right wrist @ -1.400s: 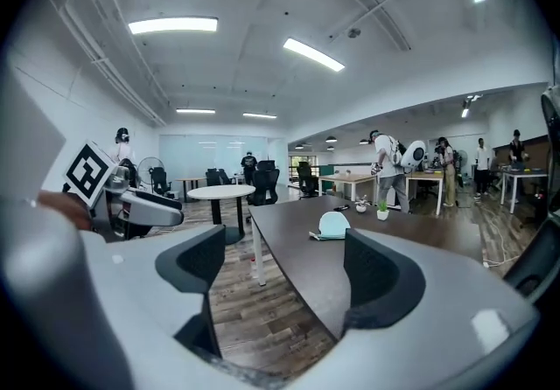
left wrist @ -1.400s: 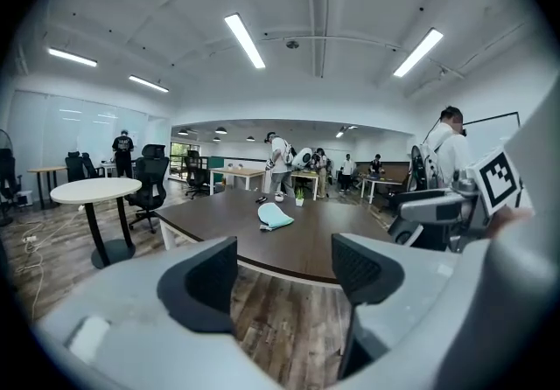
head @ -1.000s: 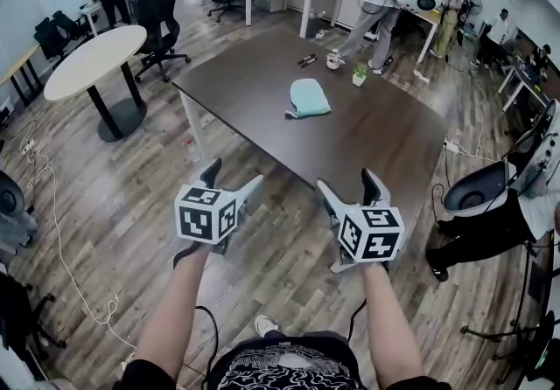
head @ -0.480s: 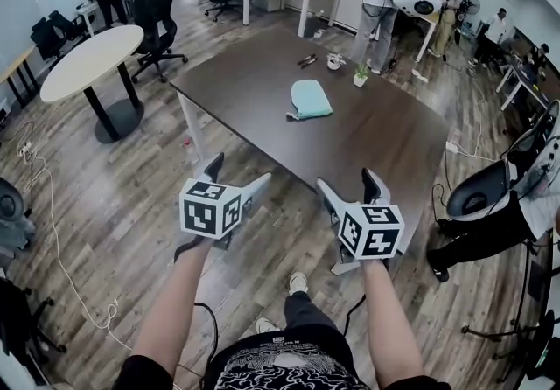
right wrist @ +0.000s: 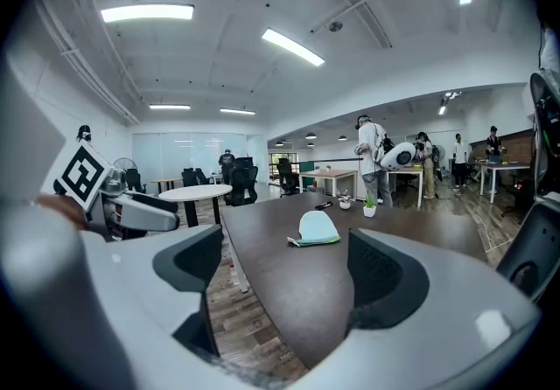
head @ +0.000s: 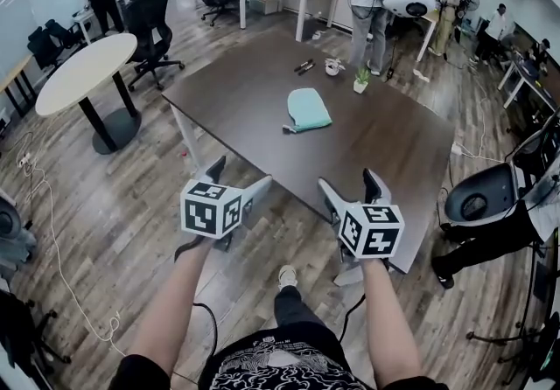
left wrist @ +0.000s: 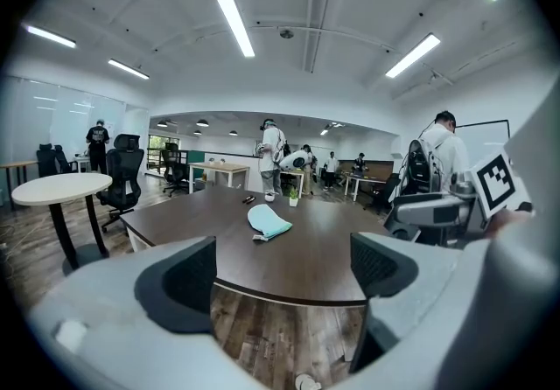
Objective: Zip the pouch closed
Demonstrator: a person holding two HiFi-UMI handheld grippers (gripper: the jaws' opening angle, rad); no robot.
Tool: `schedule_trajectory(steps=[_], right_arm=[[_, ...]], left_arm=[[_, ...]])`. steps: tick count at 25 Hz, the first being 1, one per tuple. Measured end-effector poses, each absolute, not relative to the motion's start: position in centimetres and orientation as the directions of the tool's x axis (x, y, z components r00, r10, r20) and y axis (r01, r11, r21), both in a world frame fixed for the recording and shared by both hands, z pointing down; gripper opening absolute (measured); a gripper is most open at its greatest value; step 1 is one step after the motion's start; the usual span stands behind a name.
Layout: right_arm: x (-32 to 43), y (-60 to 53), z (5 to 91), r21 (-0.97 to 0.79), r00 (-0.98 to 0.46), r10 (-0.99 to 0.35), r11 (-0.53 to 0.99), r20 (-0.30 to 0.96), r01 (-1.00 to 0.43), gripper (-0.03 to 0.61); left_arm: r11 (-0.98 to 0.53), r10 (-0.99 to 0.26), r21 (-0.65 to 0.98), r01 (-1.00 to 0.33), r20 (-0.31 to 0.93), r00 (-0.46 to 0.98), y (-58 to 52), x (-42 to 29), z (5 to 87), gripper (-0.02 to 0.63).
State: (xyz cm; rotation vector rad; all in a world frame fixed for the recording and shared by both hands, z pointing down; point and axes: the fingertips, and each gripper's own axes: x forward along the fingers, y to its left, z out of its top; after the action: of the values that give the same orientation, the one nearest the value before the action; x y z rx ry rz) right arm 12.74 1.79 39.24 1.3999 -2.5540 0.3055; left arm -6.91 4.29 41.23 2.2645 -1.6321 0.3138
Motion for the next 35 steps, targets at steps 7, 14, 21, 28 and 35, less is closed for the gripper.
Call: schedule_trajectory(steps=[7, 14, 21, 28, 35], right_arm=[[12.7, -5.9, 40.6, -0.083, -0.515, -0.804, 0.516, 0.296, -0.853, 0.439], [13.4, -13.8, 41.4, -0.101, -0.494, -0.808, 0.489, 0.322, -0.866, 0.439], [14.0, -20.1, 42.5, -0.098, -0.475, -0.808, 0.472, 0.350, -0.876, 0.439], [14.2, -25.2, 43.1, -0.114, -0.473, -0.802, 0.465, 0.366, -0.878, 0.439], [14.6, -29.1, 43.4, -0.132, -0.472, -0.801, 0.457, 0.369, -0.880, 0.439]], left_arm=[[-0.292, -0.870, 0.123, -0.949, 0.379, 0.316, -3.6, -6.9, 42.2, 0.483], [-0.298, -0.857, 0.141, -0.944, 0.395, 0.330, -11.9, -6.5, 43.4, 0.483], [-0.293, -0.852, 0.152, -0.944, 0.407, 0.330, -18.2, -6.4, 44.4, 0.483], [-0.284, -0.847, 0.150, -0.947, 0.424, 0.321, -23.2, -6.4, 44.5, 0.483], [-0.302, -0.841, 0.119, -0.946, 0.434, 0.323, -26.9, -5.7, 44.1, 0.483]])
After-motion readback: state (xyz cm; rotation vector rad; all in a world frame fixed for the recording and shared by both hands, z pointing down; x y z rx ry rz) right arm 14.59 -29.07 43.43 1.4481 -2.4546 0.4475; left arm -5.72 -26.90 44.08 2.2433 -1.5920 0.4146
